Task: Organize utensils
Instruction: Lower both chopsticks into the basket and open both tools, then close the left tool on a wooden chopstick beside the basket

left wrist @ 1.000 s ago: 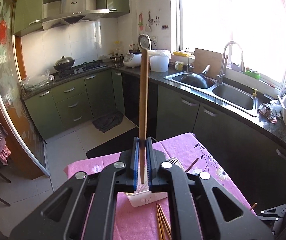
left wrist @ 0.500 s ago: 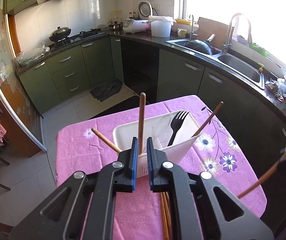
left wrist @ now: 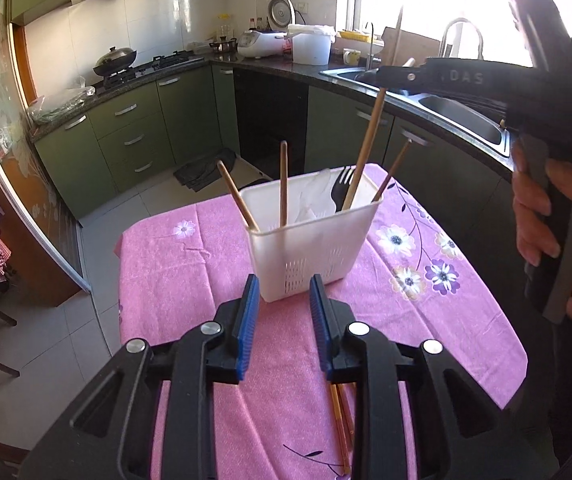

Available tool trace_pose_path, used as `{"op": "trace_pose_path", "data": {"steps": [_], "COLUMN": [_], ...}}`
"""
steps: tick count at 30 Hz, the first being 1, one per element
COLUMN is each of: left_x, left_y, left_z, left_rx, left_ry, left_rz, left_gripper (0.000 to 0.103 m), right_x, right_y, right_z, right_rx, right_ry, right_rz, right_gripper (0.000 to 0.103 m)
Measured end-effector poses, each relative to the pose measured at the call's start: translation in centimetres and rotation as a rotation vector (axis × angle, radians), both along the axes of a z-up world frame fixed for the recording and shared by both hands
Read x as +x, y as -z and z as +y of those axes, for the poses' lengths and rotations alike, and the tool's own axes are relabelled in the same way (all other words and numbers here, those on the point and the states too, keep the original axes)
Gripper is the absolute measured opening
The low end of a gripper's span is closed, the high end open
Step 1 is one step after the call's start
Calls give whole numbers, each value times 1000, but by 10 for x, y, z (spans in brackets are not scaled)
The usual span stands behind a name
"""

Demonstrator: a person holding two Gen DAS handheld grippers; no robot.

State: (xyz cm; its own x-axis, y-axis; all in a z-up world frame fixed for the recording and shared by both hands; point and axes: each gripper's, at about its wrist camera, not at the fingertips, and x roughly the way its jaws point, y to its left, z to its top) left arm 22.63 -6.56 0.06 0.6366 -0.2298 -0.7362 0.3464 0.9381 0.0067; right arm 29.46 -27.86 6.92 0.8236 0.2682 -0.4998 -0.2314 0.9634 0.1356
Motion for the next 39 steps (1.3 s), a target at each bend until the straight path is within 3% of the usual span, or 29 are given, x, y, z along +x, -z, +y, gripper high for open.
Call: {"op": "trace_pose_path", "data": {"steps": [5,8,12,15,22,28,31,39], "left_x": [-3,-4,-2,3,24,37,42,44], "left_y": [24,37,54,75,136,161,171,183], "left_z": [-3,-9,-19,-28,-47,-55,-58,-69], "left_rx": [5,5,9,16,18,58,97,174], "left_ry": [20,36,59,71,84,43,30,32], "left_rz": [91,144,208,279,487,540,567,591], "left_gripper": [25,25,25,25,24,19,12,9], "right_x": [14,7,-37,-75,-105,-101,-100,-97], "right_y": [28,25,5,5,95,159,167,167], "right_z": [7,3,-11,-21,-45,-77,-82,-80], "right_rx": [-36,-14,26,23,-67,-5,1,10], "right_ry": [-15,-31,-67,-83,-62,-36,-36,-61], "right_rz": [53,39,-21,-6,236,391,409,423], "right_gripper": [8,19,20,23,26,26,26,26]}}
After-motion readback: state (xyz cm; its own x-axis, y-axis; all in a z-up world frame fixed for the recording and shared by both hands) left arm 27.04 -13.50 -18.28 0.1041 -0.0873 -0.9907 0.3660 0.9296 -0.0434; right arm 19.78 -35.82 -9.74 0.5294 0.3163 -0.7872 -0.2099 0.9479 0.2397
